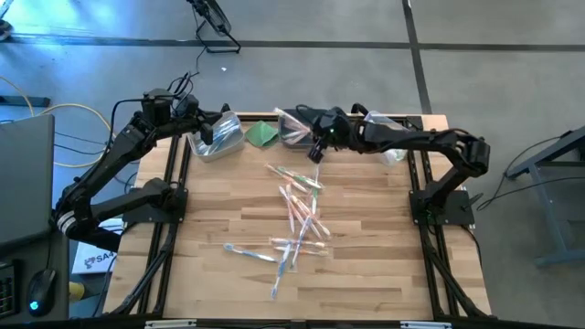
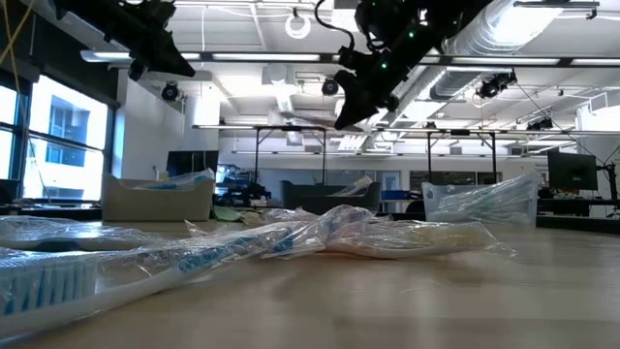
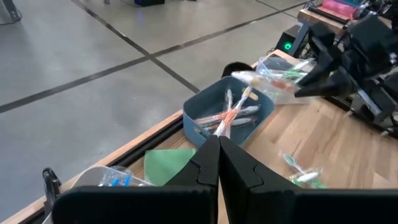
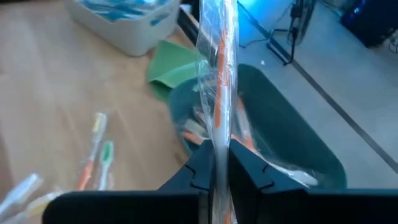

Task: Pick & Place Toothbrushes
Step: Put the orange toothbrush into the blue bin

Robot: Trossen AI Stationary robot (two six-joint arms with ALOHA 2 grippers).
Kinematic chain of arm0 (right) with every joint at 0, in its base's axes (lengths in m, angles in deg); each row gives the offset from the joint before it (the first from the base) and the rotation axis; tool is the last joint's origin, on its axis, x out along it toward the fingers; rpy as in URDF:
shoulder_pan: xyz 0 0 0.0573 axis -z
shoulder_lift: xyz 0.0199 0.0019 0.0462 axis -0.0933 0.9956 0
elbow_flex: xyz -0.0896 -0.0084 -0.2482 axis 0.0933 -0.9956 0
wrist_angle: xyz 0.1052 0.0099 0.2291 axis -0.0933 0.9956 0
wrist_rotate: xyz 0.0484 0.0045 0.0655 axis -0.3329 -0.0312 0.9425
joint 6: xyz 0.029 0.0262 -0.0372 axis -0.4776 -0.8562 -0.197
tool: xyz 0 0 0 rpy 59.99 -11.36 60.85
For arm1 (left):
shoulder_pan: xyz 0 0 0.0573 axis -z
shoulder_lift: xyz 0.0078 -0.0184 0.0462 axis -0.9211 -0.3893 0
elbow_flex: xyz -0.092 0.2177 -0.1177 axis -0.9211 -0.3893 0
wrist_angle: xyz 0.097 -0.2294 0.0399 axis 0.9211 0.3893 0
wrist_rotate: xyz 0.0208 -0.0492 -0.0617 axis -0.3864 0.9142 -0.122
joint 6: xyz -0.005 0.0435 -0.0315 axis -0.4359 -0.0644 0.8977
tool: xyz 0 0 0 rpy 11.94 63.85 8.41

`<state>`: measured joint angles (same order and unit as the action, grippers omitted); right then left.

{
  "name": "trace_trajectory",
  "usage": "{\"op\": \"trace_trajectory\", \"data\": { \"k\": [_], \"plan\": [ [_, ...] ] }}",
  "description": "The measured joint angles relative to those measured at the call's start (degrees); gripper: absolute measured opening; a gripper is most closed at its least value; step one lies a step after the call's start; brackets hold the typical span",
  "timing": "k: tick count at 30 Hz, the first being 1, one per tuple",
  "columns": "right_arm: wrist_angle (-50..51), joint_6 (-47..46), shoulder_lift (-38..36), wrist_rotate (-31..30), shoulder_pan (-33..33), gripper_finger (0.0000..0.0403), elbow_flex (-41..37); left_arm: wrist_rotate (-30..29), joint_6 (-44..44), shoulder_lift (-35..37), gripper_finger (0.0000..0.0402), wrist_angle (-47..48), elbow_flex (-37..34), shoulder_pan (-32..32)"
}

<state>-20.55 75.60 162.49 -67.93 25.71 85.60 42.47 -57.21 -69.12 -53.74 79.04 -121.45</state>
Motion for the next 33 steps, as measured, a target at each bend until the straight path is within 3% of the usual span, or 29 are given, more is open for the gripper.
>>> {"op": "trace_trajectory", "data": {
  "k": [20, 33],
  "plan": [
    [4.13, -0.06, -0.08, 4.68, 5.9, 0.0017, 4.8, -1.92, 0.02, -0.02, 0.0, -1.0, 0.0, -0.01],
    [9.36, -2.68, 8.34, 9.05, 8.94, 0.0017, 5.05, -1.9, 0.02, -0.02, 0.0, -0.92, 0.0, 0.01]
  ]
}}
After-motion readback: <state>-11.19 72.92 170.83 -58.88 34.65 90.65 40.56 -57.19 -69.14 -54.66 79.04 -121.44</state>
